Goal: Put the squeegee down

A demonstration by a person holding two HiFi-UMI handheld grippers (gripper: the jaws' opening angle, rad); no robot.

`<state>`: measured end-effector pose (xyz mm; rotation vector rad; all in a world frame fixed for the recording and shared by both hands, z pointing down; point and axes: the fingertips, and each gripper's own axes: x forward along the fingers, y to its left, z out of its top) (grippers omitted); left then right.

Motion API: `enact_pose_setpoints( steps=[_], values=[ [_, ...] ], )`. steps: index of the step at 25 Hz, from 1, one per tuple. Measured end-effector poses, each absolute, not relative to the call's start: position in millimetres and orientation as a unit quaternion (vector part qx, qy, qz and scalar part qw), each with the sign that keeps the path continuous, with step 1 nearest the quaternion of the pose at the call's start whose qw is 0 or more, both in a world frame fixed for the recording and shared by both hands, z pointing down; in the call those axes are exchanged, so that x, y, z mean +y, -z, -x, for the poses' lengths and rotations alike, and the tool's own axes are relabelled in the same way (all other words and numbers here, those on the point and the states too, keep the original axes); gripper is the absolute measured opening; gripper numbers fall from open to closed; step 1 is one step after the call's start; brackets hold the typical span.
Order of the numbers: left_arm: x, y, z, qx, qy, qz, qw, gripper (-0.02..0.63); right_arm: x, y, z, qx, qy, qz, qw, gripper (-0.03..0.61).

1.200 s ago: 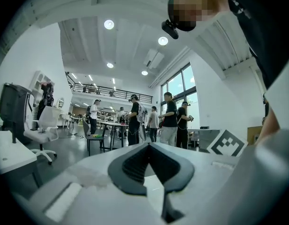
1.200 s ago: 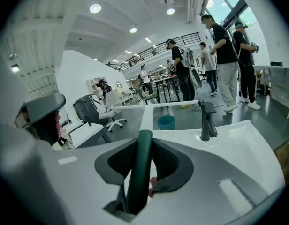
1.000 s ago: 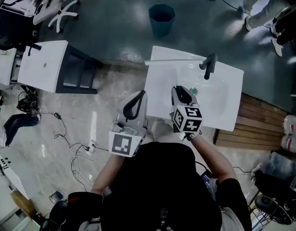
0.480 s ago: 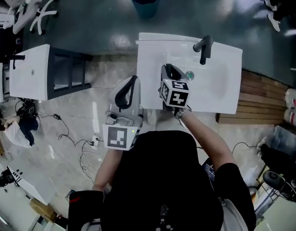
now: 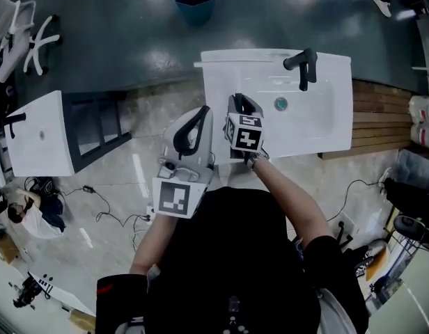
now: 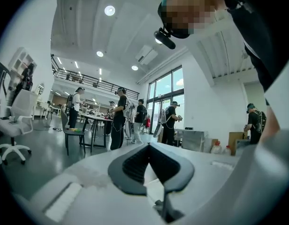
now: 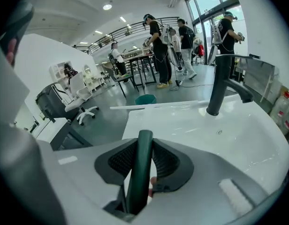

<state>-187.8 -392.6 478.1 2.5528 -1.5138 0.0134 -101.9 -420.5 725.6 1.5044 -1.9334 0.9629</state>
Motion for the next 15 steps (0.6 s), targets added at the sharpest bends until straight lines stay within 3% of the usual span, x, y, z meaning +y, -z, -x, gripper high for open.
enact_pose_setpoints(
  steps=[15],
  values=[
    [-413.3,-498.8,245.8,-0.447,-0.02,-0.889,0.101,0.002,-416.2,-772.7,122.3,-0.657,-0.37,-0.6,0.267,0.098]
  ],
)
